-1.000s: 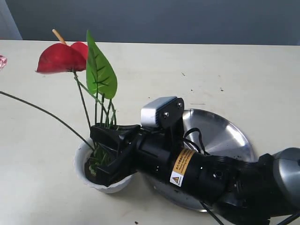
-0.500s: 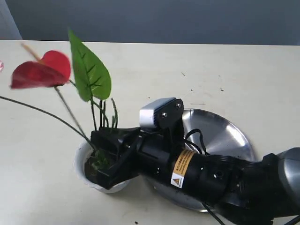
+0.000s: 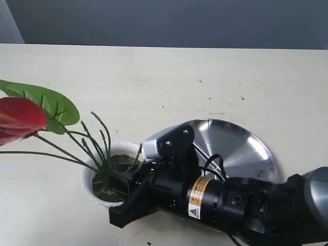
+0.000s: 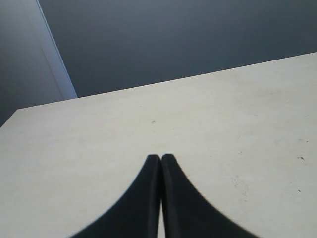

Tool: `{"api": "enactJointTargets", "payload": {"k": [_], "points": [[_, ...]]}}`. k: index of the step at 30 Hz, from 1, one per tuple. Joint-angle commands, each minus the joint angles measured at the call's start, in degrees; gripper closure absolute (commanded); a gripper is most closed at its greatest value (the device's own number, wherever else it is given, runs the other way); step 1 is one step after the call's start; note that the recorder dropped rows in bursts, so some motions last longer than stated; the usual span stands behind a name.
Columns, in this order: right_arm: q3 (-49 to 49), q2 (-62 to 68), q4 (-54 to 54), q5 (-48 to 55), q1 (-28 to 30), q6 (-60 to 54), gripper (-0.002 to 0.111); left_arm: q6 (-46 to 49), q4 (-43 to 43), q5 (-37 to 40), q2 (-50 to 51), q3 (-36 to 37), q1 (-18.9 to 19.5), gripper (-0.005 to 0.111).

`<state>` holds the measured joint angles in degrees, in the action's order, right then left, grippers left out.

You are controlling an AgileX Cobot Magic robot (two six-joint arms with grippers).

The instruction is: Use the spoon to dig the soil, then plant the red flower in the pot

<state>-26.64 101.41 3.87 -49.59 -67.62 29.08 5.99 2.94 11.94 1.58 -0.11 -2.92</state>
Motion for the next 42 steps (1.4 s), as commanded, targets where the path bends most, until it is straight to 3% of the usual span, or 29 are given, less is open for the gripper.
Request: {"api": "enactJointTargets", "payload": {"k": [1,8,23,42], "points": [[1.3,0.8,-3.5,8.7,0.2,-3.5,0.077,-0.2,0.2,-0.4,-0.2,0.1,-0.1,0.106],[1.1,0.8,-4.6,3.8,0.2,-4.0,0.056,-0.2,0.2,-0.4,-0.2,0.1,-0.1,0.106],[1.1,0.4,-10.6,-0.8,0.2,-8.0,0.055,-0.2,0.2,-0.4,-0.2,0.1,-0.1,0.106],[1.1,0.4,-16.6,4.8,0.2,-12.8,0.055,-0.2,0.2,-0.4,-0.2,0.1,-0.1,0.106]]}}
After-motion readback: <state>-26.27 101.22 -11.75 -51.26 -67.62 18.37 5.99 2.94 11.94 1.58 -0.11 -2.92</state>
